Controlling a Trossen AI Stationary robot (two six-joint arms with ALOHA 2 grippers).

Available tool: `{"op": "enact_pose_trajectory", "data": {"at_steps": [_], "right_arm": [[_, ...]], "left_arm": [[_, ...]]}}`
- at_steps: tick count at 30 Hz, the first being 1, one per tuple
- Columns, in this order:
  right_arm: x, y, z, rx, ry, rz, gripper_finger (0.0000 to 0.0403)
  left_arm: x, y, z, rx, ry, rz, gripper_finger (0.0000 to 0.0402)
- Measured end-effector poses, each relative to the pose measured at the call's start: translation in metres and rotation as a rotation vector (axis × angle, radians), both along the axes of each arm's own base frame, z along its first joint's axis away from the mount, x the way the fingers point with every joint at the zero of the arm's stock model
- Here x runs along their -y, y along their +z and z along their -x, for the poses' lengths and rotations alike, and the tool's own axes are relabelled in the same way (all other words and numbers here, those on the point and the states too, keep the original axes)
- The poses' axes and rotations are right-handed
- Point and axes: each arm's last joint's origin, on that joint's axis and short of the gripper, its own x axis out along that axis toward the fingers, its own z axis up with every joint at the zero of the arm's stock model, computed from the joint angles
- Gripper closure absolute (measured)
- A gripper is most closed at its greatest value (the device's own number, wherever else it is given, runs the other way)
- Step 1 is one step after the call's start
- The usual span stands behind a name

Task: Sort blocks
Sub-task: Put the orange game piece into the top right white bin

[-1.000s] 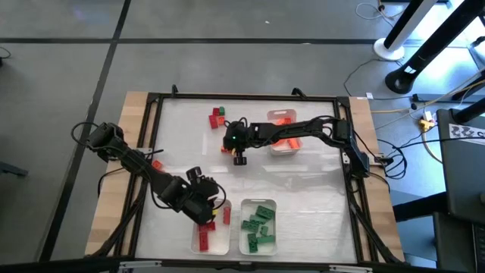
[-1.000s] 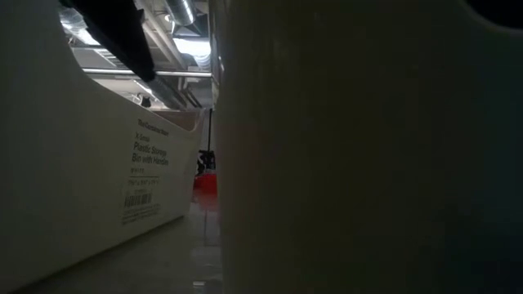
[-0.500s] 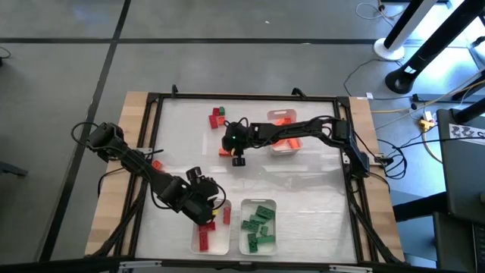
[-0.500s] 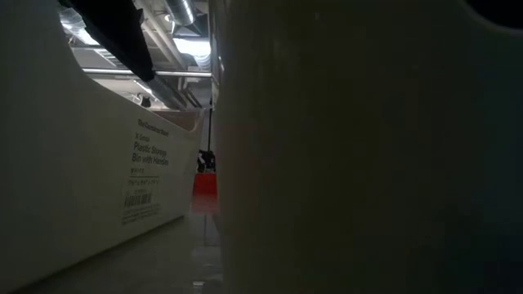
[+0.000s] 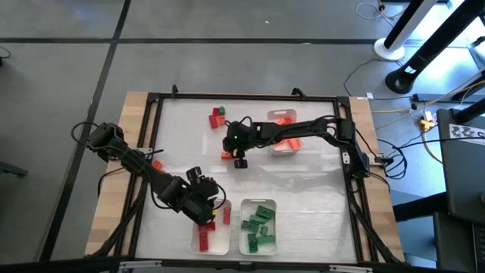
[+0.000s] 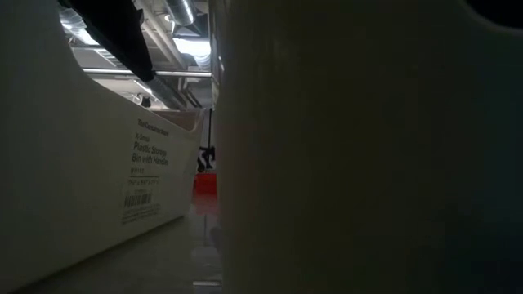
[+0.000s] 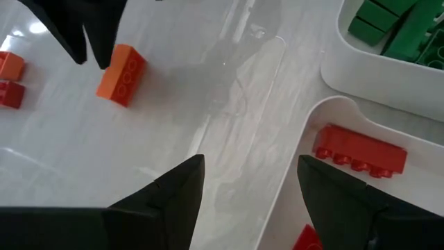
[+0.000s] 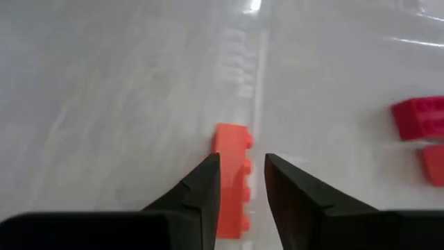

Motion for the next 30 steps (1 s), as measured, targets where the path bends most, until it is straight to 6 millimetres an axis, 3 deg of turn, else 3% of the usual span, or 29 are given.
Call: {"op": "enact_pose_trajectory", "data": {"at_steps": [30], "right_arm": [[-0.0084,-0.0012,-0.0007,-0.008,0.069,0.035,0.0287]], "left_arm": [[0.0,0.0,0.0,0.0,0.0,0.0,0.018]]}}
